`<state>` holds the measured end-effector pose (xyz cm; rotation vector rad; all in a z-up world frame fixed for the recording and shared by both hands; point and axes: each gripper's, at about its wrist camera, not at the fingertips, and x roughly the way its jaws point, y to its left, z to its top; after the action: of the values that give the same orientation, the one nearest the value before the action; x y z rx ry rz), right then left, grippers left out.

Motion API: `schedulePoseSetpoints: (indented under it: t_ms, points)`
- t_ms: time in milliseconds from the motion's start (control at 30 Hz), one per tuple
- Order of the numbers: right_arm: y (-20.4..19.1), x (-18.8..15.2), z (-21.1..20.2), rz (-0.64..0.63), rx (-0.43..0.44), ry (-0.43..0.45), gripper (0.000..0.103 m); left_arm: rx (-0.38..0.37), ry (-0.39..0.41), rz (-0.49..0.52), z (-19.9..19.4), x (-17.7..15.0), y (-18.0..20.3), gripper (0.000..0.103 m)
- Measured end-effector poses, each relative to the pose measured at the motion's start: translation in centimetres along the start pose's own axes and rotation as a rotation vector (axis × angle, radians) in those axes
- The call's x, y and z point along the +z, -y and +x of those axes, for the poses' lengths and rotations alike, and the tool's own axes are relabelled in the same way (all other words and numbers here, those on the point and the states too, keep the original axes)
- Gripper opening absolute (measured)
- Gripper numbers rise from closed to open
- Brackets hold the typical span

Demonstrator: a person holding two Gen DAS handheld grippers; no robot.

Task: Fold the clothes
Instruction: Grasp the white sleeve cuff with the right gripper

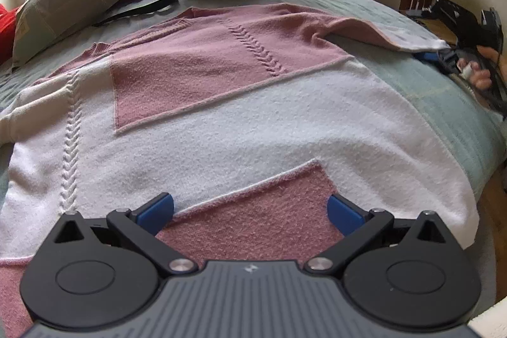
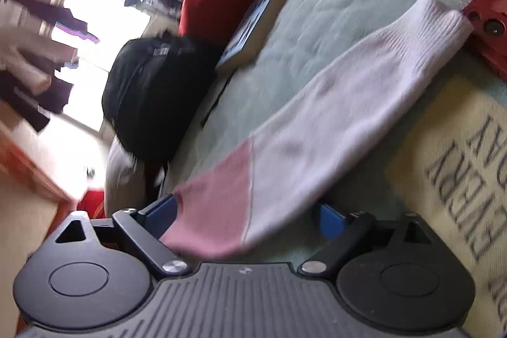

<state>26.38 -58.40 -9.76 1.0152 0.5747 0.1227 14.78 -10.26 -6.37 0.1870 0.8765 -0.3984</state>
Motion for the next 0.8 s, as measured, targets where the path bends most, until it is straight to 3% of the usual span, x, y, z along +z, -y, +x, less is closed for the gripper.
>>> schedulePoseSetpoints:
  t_ms: [267,467,667,700,733,800]
  points:
    - [-0.7,0.0,0.2,-0.024,-0.044,-0.02,0.092,-0.013,0.004,-0.01,0.1,-0.1,-0.4,0.102]
    - [0.9,1.1,1.3,0.037,-0.004,0.072,0.082,-0.005,0.011,-0.004,0.5,-0.1,-0.2,0.102]
    - [1.5,1.8,3.0,0.052,-0.094,0.098,0.028,-0.017,0.017,-0.012,0.4,-0.3,-0.5,0.102]
    - [2.0,1.8,2.9,0.067,-0.101,0.098,0.012,-0.017,0.017,-0.011,0.5,-0.3,-0.5,0.102]
    - [2.4,1.8,2.9,0.084,-0.099,0.099,0.005,-0.016,0.017,-0.01,0.6,-0.3,-0.5,0.102]
    - [2.9,2.0,2.9,0.104,-0.084,0.101,0.005,-0.012,0.017,-0.009,0.6,-0.3,-0.4,0.102]
